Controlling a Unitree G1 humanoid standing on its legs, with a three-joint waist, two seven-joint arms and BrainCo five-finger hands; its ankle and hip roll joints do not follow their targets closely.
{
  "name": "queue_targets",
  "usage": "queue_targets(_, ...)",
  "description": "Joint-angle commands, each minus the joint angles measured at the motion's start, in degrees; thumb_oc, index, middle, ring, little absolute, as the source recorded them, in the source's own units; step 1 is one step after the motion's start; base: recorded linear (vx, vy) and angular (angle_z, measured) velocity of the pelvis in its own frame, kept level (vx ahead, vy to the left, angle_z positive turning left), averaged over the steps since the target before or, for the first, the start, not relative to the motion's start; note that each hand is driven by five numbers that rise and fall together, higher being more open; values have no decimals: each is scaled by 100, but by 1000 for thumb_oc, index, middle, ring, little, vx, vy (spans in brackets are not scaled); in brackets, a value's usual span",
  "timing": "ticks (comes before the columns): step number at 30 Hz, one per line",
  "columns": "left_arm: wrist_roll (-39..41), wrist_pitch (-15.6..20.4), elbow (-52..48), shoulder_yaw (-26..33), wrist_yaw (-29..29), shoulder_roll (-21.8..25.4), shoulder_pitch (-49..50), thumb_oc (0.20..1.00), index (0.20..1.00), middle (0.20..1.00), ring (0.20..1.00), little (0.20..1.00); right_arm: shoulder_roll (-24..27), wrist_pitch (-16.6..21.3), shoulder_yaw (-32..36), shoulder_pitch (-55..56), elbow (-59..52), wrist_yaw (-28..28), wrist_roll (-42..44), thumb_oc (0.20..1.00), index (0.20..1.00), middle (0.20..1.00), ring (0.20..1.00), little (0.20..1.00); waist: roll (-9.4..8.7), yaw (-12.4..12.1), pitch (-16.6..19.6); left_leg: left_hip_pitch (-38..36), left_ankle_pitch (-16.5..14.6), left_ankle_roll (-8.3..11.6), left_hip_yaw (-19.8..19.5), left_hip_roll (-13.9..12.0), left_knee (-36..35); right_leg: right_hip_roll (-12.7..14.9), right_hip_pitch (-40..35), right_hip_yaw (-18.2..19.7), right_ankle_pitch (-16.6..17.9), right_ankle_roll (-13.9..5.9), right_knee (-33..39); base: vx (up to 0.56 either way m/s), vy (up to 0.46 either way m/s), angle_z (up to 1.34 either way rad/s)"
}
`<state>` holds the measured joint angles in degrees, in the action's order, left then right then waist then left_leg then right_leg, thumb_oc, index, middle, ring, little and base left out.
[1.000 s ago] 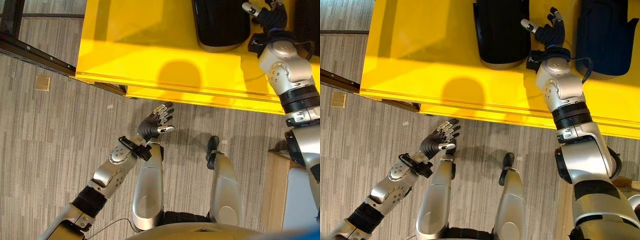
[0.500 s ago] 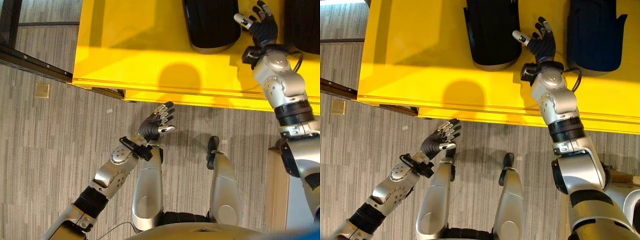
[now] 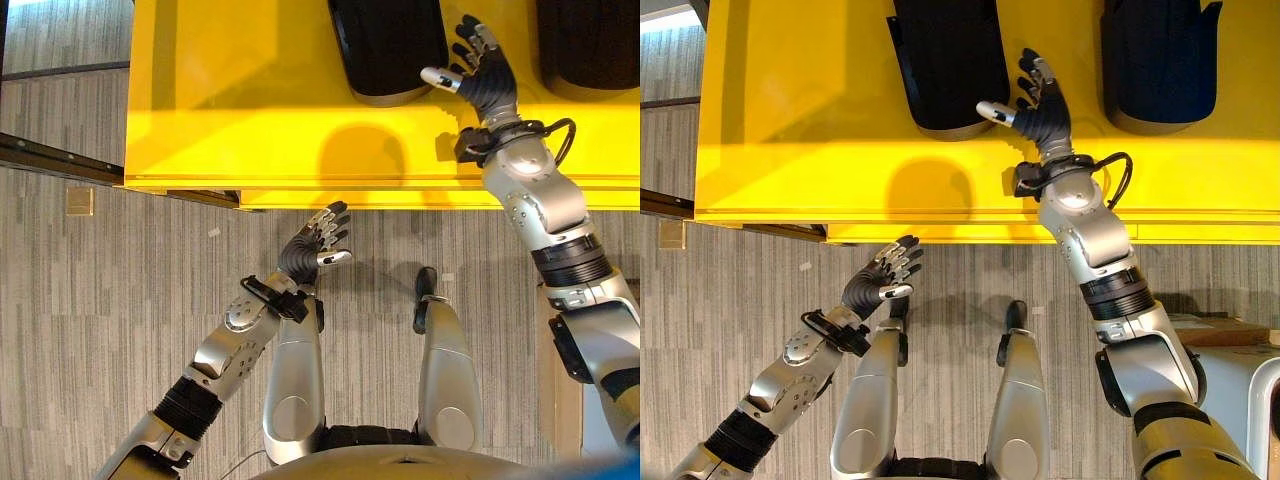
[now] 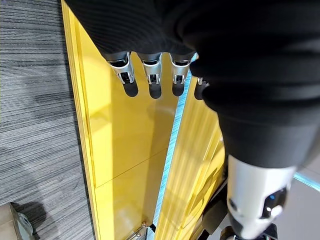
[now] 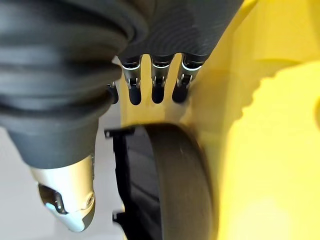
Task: Move parts from the plastic box to the shelf.
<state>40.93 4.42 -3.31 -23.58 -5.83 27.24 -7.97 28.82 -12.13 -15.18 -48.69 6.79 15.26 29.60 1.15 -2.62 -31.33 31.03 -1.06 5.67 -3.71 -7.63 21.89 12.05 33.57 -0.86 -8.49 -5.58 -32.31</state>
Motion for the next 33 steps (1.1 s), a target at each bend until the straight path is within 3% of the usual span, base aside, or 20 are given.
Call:
queue_targets(1, -173, 355, -542, -32, 83, -131, 241, 1000, 1000, 1000, 1000, 1000, -222, -237, -394, 726, 204, -254, -53, 1000, 1000, 1000, 1000, 1000, 156, -47, 154, -60, -478, -407, 740, -31, 438, -201, -159, -209, -15, 256, -16, 32, 6, -1)
queue_targets(14, -226, 431, -492, -126, 129, -181, 281, 1000, 1000, 1000, 1000, 1000, -430, -118, -613, 952, -21, -213, -91, 1000, 1000, 1000, 1000, 1000, 174, -36, 154, -43, -523, -430, 719, -18, 522, -177, -134, -209, -43, 271, -107, 2, 0, 0)
queue_targets(16, -225, 446, -455, -131, 95, -186, 293, 1000, 1000, 1000, 1000, 1000, -434, -98, -611, 959, -13, -266, -52, 1000, 1000, 1000, 1000, 1000, 179, -39, 154, -45, -525, -434, 721, -21, 518, -176, -125, -209, -47, 273, -119, 43, 3, 0)
queue_targets(17, -224, 455, -435, -160, 92, -189, 342, 1000, 1000, 1000, 1000, 1000, -454, -77, -626, 1017, -4, -307, -36, 1000, 1000, 1000, 1000, 1000, 176, -35, 154, -166, -685, -403, 698, -5, 569, -158, -244, -190, -198, 231, -177, 86, 5, 0)
queue_targets(26, -206, 460, -481, -166, 50, -162, 388, 1000, 1000, 1000, 1000, 1000, -540, -118, -778, 1051, -172, -606, 17, 1000, 1000, 1000, 1000, 1000, 185, -64, 154, -183, -701, -411, 683, 3, 612, -132, -272, -214, -212, 231, -210, 2, -1, 0)
queue_targets(28, -224, 435, -498, -148, 57, -160, 352, 1000, 1000, 1000, 1000, 1000, -551, -104, -786, 1001, -198, -637, -8, 1000, 1000, 1000, 1000, 1000, 193, -74, 154, -78, -536, -440, 700, -10, 550, -147, -172, -243, -60, 274, -140, -37, -6, 0)
queue_targets(29, -218, 449, -493, -174, 42, -151, 418, 1000, 1000, 1000, 1000, 1000, -578, -98, -830, 1029, -209, -695, 18, 1000, 1000, 1000, 1000, 1000, 194, -80, 154, -197, -684, -407, 676, 1, 594, -132, -282, -227, -206, 231, -201, 74, -2, 1)
queue_targets(33, -195, 515, -496, -191, 37, -150, 428, 1000, 1000, 1000, 1000, 1000, -608, -90, -914, 1032, -268, -805, -3, 1000, 1000, 1000, 1000, 1000, 204, -90, 154, -219, -671, -411, 673, 9, 565, -125, -303, -237, -197, 227, -177, 17, 0, 1)
